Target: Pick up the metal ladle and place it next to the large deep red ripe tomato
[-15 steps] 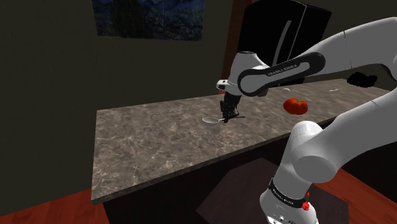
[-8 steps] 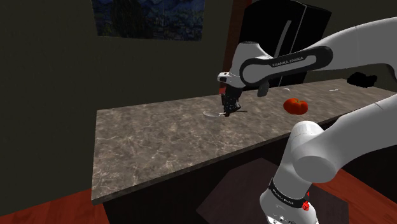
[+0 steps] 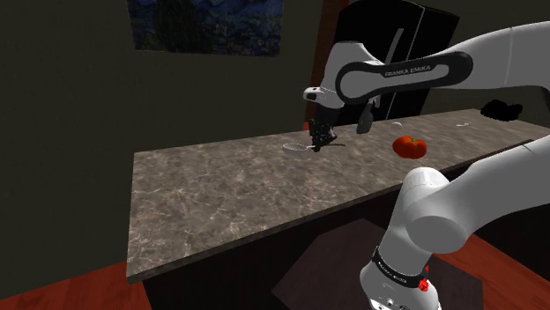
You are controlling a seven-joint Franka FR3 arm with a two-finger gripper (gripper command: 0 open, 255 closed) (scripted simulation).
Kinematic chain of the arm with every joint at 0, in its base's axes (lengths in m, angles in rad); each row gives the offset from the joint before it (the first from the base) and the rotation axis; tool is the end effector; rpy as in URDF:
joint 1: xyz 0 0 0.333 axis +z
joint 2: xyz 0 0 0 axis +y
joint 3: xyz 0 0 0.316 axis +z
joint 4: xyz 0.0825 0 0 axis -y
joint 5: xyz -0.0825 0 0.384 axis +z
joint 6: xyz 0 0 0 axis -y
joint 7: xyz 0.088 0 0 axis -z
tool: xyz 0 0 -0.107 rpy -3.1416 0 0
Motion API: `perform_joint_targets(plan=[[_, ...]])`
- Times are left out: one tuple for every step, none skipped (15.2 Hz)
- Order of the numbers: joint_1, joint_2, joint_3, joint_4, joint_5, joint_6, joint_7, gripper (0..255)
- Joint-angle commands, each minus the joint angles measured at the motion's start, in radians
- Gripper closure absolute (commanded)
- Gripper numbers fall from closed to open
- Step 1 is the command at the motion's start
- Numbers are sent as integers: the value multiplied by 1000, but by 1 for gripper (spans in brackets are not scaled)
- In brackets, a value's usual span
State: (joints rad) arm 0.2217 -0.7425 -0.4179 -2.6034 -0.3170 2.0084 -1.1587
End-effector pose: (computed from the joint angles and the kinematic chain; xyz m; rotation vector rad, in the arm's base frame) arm 0.3422 -0.0924 0.4744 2.5502 1.6856 0.1305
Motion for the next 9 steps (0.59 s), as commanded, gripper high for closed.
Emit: perform_joint_targets(plan=[[3, -3, 6, 25, 6, -29, -2, 255], [4, -5, 10, 37, 10, -43, -3, 255], [5, -7, 13, 49, 13, -56, -4, 255], [6, -8, 16, 62, 16, -70, -4, 255], [8, -9, 20, 74, 18, -84, -5, 255], [7, -10, 20, 74, 19, -84, -5, 255], [-7, -26, 3, 70, 6, -92, -27, 255], [-21, -41, -14, 66, -7, -100, -50, 255], [-35, -55, -31, 64, -21, -108, -73, 255]])
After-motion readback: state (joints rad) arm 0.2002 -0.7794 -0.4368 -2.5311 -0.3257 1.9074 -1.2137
